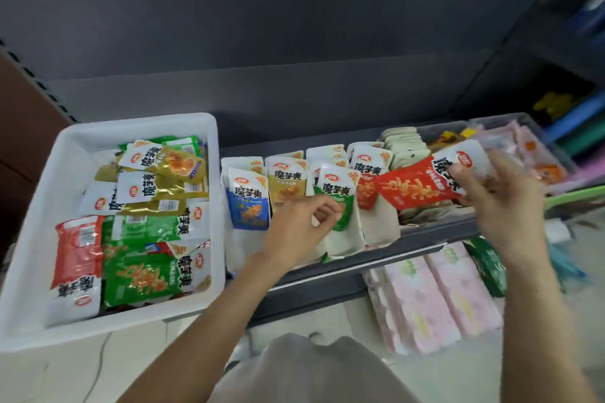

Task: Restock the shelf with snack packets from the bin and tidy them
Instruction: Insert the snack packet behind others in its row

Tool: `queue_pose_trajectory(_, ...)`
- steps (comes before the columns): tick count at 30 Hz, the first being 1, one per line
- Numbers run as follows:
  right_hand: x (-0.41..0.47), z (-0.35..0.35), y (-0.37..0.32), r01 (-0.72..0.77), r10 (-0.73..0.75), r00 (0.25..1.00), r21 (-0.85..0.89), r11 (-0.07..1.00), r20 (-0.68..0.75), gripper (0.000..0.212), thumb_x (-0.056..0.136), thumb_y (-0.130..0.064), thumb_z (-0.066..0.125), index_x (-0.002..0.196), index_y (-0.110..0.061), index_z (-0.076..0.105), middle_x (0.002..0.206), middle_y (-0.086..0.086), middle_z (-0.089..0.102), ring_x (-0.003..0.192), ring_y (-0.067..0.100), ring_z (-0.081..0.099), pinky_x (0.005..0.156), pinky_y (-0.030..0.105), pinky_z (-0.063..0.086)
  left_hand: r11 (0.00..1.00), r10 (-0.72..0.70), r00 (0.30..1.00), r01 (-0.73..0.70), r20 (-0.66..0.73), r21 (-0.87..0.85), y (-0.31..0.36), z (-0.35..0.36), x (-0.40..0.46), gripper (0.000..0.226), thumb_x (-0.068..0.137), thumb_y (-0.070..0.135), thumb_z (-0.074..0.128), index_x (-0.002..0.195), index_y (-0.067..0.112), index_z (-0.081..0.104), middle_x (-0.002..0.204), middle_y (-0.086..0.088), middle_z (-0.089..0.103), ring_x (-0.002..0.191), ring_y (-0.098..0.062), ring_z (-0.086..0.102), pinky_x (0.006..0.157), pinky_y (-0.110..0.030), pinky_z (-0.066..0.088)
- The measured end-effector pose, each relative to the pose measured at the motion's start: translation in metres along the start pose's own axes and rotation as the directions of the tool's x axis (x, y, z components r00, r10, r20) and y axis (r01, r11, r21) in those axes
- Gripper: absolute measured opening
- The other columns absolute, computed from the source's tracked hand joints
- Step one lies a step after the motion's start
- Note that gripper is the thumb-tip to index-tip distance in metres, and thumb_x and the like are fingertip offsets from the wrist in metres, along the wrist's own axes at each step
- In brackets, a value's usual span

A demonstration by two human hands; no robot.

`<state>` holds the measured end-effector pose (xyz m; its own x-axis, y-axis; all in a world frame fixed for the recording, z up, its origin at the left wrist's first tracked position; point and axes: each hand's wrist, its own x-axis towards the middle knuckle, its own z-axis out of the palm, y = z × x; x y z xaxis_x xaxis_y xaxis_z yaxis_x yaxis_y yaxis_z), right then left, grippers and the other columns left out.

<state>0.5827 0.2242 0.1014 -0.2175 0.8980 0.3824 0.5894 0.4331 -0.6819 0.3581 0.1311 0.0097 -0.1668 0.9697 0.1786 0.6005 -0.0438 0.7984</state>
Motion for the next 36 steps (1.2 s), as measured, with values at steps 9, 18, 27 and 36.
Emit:
queue_pose_trajectory(9, 0.041, 0.081, 0.033, 0.339, -0.153, 0.894, -0.409, 0.847, 0.422, 0.027, 0.093, -0.018, 0.055, 0.119, -0.021, 0.061, 0.103, 0.01, 0.07, 0.094, 0.032, 0.063, 0.068, 0.034, 0.047, 0.909, 0.007, 0.984, -0.081, 0.18, 0.408, 0.0, 0.079, 0.019, 0.038, 0.089, 0.033, 0.059, 0.126, 0.025, 0.057, 0.124, 0.003, 0.049, 0.115, -0.016, 0.041, 0.091, -0.026, 0.039)
queue_pose_trajectory(18, 0.054, 0.107, 0.049, 0.274, -0.184, 0.945, -0.345, 0.897, 0.271, 0.03, 0.086, 0.005, 0.057, 0.111, -0.01, 0.065, 0.114, 0.011, 0.064, 0.098, 0.029, 0.063, 0.08, 0.034, 0.052, 0.914, 0.069, 0.98, -0.137, 0.186, 0.383, -0.009, 0.081, 0.016, 0.032, 0.09, 0.03, 0.058, 0.12, 0.019, 0.063, 0.124, 0.001, 0.047, 0.116, -0.014, 0.043, 0.095, -0.026, 0.04)
queue_pose_trajectory(27, -0.022, 0.088, 0.005, 0.234, -0.238, 0.966, 0.046, 0.971, 0.103, 0.019, 0.089, -0.004, 0.056, 0.102, -0.011, 0.068, 0.097, 0.0, 0.069, 0.085, 0.015, 0.063, 0.072, 0.027, 0.051, 0.966, 0.133, 0.967, -0.078, -0.216, 0.245, -0.005, 0.017, -0.016, 0.022, 0.089, 0.032, 0.053, 0.101, 0.021, 0.069, 0.086, 0.009, 0.068, 0.079, -0.001, 0.057, 0.072, -0.021, 0.048)
queue_pose_trajectory(36, -0.06, 0.181, -0.091, 0.318, -0.4, 0.714, 0.242, 0.916, 0.575, 0.022, 0.092, -0.012, 0.054, 0.11, -0.017, 0.065, 0.115, -0.003, 0.061, 0.103, 0.013, 0.057, 0.087, 0.032, 0.051, 0.848, -0.186, 0.827, 0.407, -0.53, 0.338, -0.082, -0.119, -0.106, 0.022, 0.083, 0.015, 0.066, 0.104, 0.013, 0.061, 0.082, 0.002, 0.061, 0.072, -0.017, 0.059, 0.058, -0.033, 0.054)
